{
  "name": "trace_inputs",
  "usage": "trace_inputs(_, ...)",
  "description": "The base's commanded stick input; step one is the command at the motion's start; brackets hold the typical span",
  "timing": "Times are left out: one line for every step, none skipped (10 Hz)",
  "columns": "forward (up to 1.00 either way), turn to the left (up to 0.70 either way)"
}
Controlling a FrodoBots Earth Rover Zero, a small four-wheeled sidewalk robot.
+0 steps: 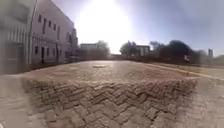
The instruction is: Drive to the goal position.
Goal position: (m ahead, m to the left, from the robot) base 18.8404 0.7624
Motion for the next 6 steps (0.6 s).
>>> trace_inputs(1.0,0.0)
trace_inputs(1.0,0.0)
trace_inputs(1.0,0.0)
trace_inputs(1.0,0.0)
trace_inputs(1.0,0.0)
trace_inputs(1.0,0.0)
